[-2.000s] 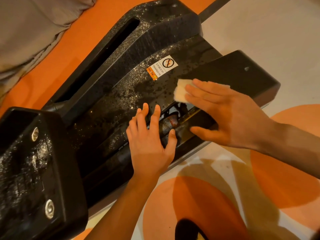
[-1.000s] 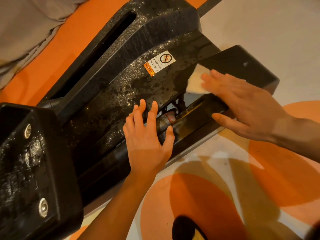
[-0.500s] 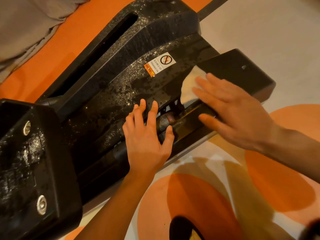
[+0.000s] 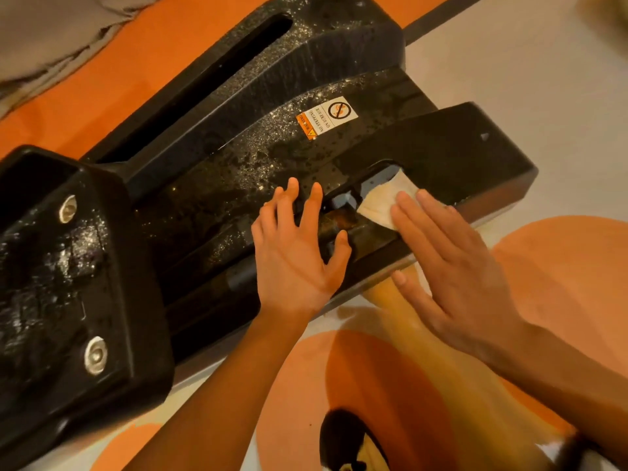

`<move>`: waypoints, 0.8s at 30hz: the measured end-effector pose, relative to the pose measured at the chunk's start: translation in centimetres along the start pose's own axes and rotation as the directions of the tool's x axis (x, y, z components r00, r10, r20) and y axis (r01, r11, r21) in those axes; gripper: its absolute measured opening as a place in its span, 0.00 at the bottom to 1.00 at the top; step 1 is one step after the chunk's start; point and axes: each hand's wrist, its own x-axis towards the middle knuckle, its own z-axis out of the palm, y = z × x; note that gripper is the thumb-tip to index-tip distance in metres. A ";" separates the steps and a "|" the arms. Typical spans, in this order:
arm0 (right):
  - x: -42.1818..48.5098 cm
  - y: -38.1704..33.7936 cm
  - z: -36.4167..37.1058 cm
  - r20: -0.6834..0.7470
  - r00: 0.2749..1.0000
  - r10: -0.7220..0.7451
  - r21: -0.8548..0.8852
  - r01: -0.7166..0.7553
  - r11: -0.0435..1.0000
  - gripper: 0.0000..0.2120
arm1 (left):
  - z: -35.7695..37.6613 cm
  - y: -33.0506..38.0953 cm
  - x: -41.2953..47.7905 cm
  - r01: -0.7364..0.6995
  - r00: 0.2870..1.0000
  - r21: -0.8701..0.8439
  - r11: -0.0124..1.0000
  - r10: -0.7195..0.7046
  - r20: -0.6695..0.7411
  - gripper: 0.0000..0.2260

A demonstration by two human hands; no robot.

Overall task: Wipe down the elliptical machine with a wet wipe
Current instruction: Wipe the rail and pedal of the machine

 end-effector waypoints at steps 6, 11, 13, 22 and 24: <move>2.9 1.1 0.0 -0.060 0.969 0.240 0.024 -0.239 0.971 0.33 | 0.0 0.0 0.0 -0.007 1.000 0.063 0.998 0.007 0.005 0.30; 1.8 -3.2 0.9 0.124 0.990 0.072 -0.133 -0.055 0.990 0.36 | -0.8 0.0 -0.1 0.013 0.996 0.037 0.999 -0.016 0.088 0.34; 1.7 -3.4 0.1 0.188 0.979 0.083 -0.161 -0.053 0.986 0.36 | -1.3 0.0 -0.3 0.011 0.992 0.012 1.000 -0.013 0.126 0.33; 2.8 -1.4 -2.3 0.180 0.944 0.275 -0.157 -0.248 0.956 0.38 | -1.3 0.1 -0.8 0.023 0.990 -0.049 0.999 -0.016 0.143 0.29; 2.0 -3.7 0.1 0.136 0.972 0.192 -0.149 -0.172 0.974 0.37 | -1.0 0.2 -1.0 0.028 0.994 -0.054 0.998 -0.022 0.111 0.30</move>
